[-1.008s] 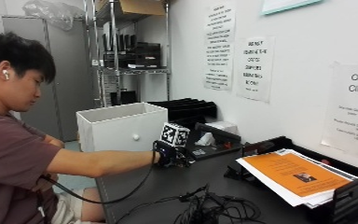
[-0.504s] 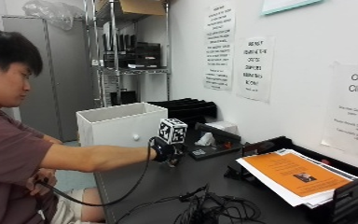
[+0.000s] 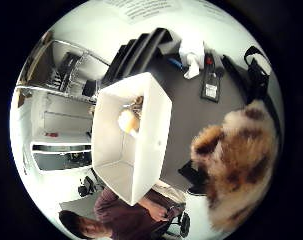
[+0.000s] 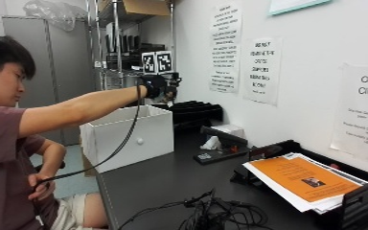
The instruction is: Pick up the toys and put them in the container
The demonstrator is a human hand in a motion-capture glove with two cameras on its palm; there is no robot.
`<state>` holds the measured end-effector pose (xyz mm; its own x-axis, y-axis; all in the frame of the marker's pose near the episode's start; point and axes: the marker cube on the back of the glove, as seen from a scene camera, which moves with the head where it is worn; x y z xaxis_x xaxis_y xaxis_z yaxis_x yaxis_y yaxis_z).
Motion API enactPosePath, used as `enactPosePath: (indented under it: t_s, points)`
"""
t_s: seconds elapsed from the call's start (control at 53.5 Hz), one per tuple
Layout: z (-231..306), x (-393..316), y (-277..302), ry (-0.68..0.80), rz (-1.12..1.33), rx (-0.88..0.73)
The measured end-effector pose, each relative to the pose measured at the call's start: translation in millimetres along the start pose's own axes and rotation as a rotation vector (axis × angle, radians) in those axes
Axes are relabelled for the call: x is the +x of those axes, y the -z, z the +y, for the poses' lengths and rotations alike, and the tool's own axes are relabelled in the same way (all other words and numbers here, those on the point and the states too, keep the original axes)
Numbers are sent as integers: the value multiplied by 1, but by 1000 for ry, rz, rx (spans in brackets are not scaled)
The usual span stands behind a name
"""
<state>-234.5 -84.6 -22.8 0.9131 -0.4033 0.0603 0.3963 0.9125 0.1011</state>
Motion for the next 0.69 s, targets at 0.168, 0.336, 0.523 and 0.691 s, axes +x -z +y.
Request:
enactPosePath:
  t_s: [0.168,0.336,0.523,0.691]
  points:
    - [-5,-55,27,89,50,18]
    - [-16,-132,39,199,33,31]
    - [-22,-236,42,354,3,15]
    - [-5,-278,40,480,-133,86]
